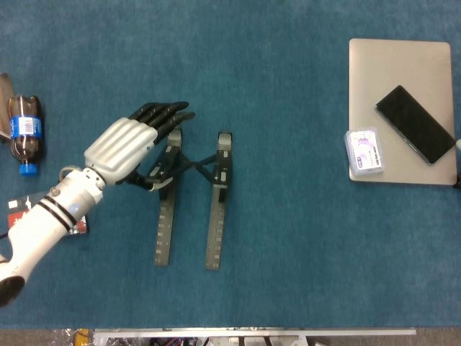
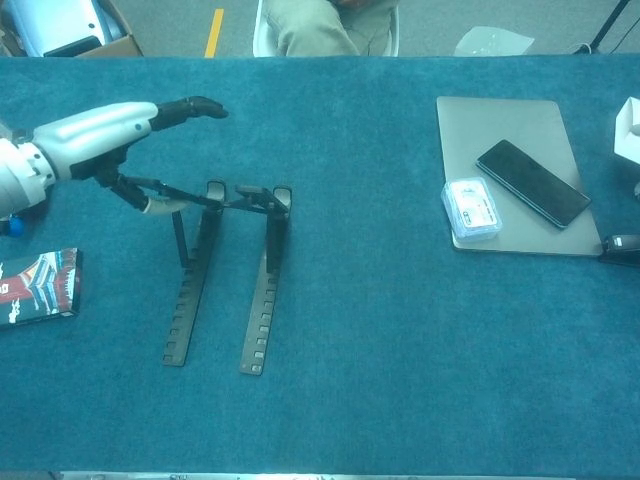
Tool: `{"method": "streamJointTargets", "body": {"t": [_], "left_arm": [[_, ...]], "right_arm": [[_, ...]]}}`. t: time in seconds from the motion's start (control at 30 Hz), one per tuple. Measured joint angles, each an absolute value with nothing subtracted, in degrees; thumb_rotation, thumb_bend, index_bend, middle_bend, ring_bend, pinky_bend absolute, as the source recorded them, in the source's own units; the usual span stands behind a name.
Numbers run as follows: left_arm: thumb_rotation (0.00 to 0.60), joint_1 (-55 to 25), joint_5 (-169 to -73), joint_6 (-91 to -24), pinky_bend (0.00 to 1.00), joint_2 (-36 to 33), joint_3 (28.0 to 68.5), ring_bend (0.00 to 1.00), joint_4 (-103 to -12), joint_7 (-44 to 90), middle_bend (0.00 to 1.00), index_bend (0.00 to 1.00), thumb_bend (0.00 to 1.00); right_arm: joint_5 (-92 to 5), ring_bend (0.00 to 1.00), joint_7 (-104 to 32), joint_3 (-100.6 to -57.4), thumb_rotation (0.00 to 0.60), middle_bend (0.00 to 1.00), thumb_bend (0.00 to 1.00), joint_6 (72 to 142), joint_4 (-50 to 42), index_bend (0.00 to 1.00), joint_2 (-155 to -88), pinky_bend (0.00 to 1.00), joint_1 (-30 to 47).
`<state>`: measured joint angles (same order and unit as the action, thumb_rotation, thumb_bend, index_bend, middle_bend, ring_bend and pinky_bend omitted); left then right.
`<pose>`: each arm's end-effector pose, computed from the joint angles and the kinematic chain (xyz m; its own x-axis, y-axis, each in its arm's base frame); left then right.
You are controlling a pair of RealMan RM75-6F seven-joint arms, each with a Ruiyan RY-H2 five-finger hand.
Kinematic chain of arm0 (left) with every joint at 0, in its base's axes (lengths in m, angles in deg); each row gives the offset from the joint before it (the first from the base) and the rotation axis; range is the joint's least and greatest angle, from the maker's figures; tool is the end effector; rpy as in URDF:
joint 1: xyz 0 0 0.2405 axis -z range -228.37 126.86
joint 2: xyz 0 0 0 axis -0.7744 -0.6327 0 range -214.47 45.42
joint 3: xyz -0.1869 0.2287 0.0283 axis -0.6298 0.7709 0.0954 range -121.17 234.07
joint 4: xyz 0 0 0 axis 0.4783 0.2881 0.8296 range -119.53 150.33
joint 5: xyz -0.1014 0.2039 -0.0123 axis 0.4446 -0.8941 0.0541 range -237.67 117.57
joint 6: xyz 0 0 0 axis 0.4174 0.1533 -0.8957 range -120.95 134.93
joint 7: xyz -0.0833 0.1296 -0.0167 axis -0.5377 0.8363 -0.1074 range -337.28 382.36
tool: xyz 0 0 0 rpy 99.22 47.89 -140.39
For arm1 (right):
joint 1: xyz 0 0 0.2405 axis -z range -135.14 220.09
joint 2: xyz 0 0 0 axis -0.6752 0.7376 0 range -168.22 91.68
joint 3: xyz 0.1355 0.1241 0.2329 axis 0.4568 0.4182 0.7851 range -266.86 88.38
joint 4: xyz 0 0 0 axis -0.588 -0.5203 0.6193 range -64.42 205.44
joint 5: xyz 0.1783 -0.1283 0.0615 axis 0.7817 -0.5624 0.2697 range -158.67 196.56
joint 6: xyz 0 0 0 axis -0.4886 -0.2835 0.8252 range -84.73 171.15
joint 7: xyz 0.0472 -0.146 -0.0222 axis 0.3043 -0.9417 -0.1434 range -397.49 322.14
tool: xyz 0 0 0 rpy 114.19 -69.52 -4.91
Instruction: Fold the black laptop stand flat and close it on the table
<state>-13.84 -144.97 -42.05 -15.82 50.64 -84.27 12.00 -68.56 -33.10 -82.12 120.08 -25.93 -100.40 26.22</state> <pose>-0.1889 0.3283 0.0400 0.2814 0.4796 0.8311 0.8917 -0.4508 -0.0418 -0.2897 -0.2742 0.1548 0.2982 -0.0201 0.9543 -0.9298 -0.2320 0.2857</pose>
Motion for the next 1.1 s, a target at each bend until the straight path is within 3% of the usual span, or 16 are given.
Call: {"method": "streamJointTargets", "body": {"t": [0.6, 1.1], "left_arm": [[0.6, -8.59, -140.22, -39.06, 0.04, -11.86, 48.44, 0.0, -78.35, 12.11, 0.0, 0.0, 0.25], [0.6, -5.33, -136.59, -36.54, 0.04, -8.5, 47.25, 0.0, -71.64, 12.6, 0.0, 0.0, 0.25]], "right_arm": [[-76.7, 0.14, -22.45, -86.49, 0.6, 0.15, 0.09, 117.04, -26.38, 0.08, -99.09, 0.22, 23.13], [-76.44, 0.14, -22.17, -87.26, 0.6, 0.15, 0.09, 118.5, -26.53, 0.08, -98.79, 0.22, 23.58]]}}
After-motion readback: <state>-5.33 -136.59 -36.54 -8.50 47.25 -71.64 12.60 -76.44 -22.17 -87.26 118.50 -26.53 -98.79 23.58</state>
